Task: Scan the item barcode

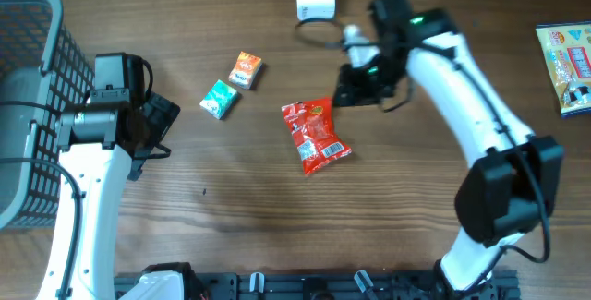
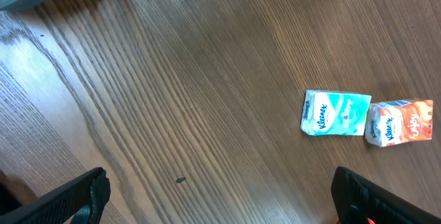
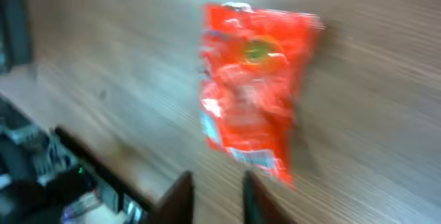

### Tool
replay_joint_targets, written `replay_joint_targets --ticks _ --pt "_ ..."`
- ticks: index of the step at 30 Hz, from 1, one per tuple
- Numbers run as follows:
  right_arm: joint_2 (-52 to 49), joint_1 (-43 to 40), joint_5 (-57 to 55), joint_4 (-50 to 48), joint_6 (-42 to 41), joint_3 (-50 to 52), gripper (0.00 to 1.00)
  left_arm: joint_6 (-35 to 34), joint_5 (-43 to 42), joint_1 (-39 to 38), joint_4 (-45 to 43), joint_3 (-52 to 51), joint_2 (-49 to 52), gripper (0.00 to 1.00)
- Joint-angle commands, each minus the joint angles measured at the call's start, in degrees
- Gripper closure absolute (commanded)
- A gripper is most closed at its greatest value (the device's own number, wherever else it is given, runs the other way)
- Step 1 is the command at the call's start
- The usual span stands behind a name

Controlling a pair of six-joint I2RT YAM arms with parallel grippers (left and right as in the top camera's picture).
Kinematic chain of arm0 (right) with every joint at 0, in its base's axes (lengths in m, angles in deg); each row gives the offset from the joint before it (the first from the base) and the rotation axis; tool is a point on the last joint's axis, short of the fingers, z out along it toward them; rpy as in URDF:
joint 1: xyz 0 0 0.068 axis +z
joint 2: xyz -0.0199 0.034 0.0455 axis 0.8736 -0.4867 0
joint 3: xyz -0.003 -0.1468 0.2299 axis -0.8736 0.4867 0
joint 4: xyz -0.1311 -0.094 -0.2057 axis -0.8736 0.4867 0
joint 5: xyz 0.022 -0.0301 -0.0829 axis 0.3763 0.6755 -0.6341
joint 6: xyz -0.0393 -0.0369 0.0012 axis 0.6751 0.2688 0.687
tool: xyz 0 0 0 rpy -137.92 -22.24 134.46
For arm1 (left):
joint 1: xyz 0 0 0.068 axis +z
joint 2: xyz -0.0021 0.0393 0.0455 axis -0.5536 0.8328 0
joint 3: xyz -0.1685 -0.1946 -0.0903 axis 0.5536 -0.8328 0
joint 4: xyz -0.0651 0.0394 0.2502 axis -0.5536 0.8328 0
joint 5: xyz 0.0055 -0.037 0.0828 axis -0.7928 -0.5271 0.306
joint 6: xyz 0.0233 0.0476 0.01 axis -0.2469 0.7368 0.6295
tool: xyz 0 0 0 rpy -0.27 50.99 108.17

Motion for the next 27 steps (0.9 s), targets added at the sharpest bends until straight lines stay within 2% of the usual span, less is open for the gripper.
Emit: replay_joint_targets --ticks 1,4,6,10,13,14,17,19,20,21,22,24,26,27 --pt "-1.51 6.75 -5.53 -6.75 -10.82 5.2 0.96 -0.11 -0.48 0.24 -0.11 0.04 -0.5 0.0" --pt "-2.05 9.33 -6.97 -13.51 -13.86 11.15 0.96 -0.11 -0.48 0.24 -0.11 0.04 -0.5 0.0" --pt "-2.19 9.16 -12.5 -17.0 -18.14 15.19 0.96 -0.11 -0.48 0.24 -0.11 0.04 -0.5 0.0" --pt "-3.89 6.86 -8.48 -25.09 -14.53 21.75 0.96 -0.11 -0.48 0.24 -0.11 0.04 -0.5 0.0" --pt "-5.33 5.03 -16.87 -21.16 -16.61 21.51 0.96 -0.11 -0.48 0.24 -0.11 0.04 -0.5 0.0" --pt "-4.81 3.78 -21.05 -16.31 -19.69 18.99 0.96 -0.11 -0.48 0.24 -0.11 0.04 -0.5 0.0" --pt "-1.57 1.33 -20.9 -3.69 -19.04 7.72 0.96 -0.11 -0.48 0.24 -0.11 0.04 -0.5 0.0" --pt "0.28 1.55 -9.88 -2.29 -12.2 3.54 0.96 -0.11 -0.48 0.24 -0.11 0.04 -0.5 0.0" --pt "1.01 1.95 -0.37 -3.82 -7.5 3.26 0.92 -0.11 -0.48 0.24 -0.11 0.04 -0.5 0.0" --pt "0.68 2.73 5.51 -5.79 -7.13 3.63 0.83 -0.11 -0.48 0.24 -0.11 0.04 -0.5 0.0" --pt "0.35 3.34 6.88 -7.69 -7.43 4.61 0.83 -0.11 -0.48 0.24 -0.11 0.04 -0.5 0.0" --pt "-1.55 5.03 12.15 -14.8 -10.58 9.16 0.94 -0.11 -0.48 0.24 -0.11 0.04 -0.5 0.0" --pt "-4.33 5.55 21.46 -24.96 -15.91 15.82 0.96 -0.11 -0.48 0.24 -0.11 0.04 -0.5 0.0" --pt "-5.27 5.55 22.56 -27.26 -17.0 17.57 0.95 -0.11 -0.48 0.24 -0.11 0.04 -0.5 0.0"
